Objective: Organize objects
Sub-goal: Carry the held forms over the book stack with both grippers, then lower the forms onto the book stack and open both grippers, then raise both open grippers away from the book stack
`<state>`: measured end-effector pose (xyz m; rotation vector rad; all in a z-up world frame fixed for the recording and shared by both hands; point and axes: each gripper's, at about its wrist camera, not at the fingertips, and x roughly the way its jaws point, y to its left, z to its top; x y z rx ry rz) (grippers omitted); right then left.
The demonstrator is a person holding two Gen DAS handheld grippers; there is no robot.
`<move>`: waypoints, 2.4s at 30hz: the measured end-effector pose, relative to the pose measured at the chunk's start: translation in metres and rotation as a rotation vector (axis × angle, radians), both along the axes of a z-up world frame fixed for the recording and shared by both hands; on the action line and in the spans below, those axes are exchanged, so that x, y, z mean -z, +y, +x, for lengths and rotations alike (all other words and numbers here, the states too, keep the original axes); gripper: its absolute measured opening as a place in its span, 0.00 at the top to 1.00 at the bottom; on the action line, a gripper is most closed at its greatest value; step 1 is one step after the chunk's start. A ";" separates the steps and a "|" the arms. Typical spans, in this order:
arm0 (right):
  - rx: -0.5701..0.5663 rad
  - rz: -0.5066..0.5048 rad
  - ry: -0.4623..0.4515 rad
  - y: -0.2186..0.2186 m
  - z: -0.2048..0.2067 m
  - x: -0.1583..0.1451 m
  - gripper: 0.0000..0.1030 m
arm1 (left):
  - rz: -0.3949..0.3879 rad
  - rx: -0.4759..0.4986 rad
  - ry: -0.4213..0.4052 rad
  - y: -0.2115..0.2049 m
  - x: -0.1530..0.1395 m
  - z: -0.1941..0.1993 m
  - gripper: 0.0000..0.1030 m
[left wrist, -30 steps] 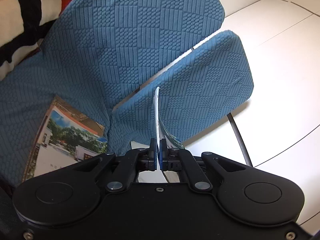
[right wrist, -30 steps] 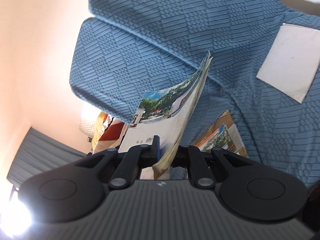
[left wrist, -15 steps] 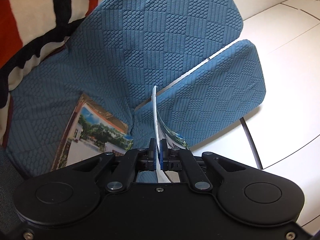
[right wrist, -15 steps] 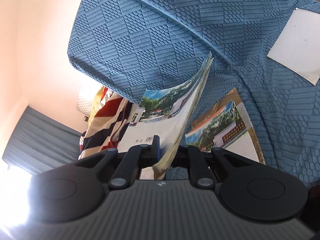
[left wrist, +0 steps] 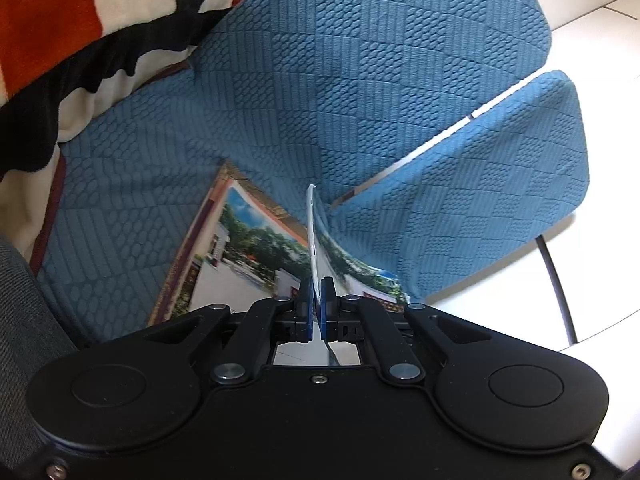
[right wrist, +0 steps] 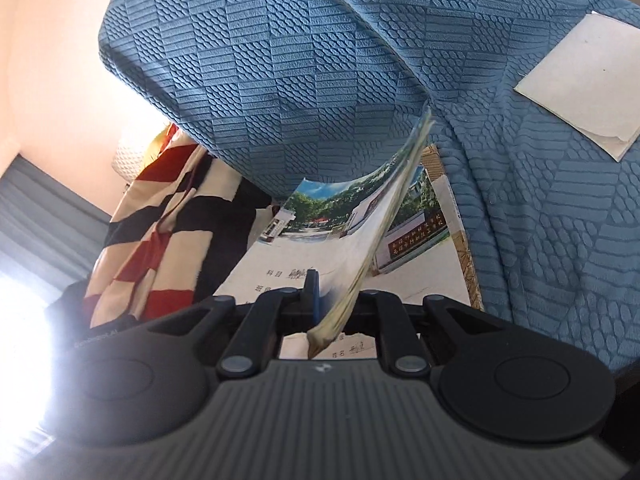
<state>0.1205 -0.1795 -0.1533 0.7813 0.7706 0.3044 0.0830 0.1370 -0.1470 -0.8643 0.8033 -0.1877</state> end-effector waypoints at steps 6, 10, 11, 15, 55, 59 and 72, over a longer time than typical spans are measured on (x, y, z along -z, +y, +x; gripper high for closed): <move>-0.035 -0.050 0.007 0.009 0.013 0.009 0.88 | 0.033 -0.035 0.051 0.001 0.019 0.003 0.98; -0.056 -0.099 0.020 0.017 0.015 0.018 0.88 | 0.041 -0.037 0.083 0.004 0.027 0.000 0.98; -0.051 -0.102 0.028 0.017 0.014 0.021 0.88 | 0.044 -0.037 0.083 0.006 0.027 -0.001 0.99; -0.032 -0.075 0.057 0.014 0.013 0.025 0.87 | 0.053 -0.030 0.091 0.008 0.028 -0.004 0.99; 0.015 -0.462 0.096 -0.008 0.003 0.020 0.39 | 0.393 0.119 0.120 -0.048 0.032 0.046 0.52; 0.000 -0.485 0.112 -0.003 0.020 0.032 0.41 | 0.417 0.102 0.149 -0.043 0.042 0.061 0.43; -0.067 -0.573 0.086 0.020 0.049 0.044 0.49 | 0.435 0.135 0.147 -0.047 0.060 0.076 0.39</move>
